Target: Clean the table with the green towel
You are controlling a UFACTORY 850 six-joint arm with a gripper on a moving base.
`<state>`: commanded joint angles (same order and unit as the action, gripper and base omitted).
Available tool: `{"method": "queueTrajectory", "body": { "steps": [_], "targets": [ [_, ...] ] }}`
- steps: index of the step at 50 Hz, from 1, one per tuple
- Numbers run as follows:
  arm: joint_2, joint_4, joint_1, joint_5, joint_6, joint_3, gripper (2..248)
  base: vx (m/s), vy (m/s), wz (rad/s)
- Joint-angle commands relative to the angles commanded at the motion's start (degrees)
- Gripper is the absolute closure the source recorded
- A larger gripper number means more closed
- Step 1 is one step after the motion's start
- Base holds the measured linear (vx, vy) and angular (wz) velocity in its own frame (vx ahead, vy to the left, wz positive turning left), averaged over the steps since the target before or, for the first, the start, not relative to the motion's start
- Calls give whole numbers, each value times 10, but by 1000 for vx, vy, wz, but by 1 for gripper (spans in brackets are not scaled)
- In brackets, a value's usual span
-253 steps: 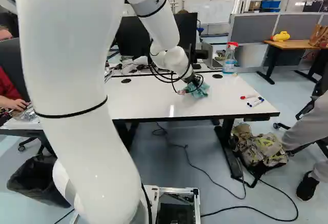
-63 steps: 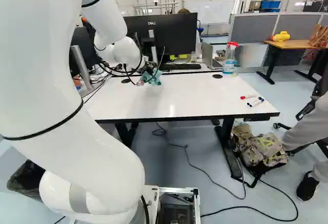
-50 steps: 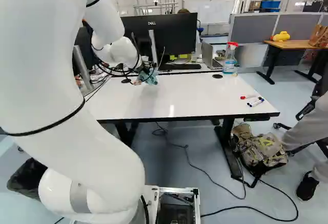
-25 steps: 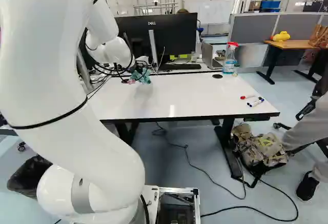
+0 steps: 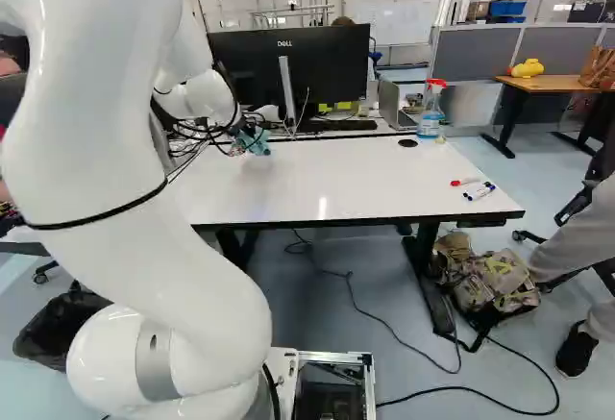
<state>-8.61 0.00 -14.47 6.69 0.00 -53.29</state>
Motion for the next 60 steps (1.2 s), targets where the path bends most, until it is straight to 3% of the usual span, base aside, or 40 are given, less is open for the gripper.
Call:
{"method": "queueTrajectory", "body": {
  "steps": [60],
  "targets": [
    [-85,0,-88,0,0,-97,195,0,0,0]
  ]
}}
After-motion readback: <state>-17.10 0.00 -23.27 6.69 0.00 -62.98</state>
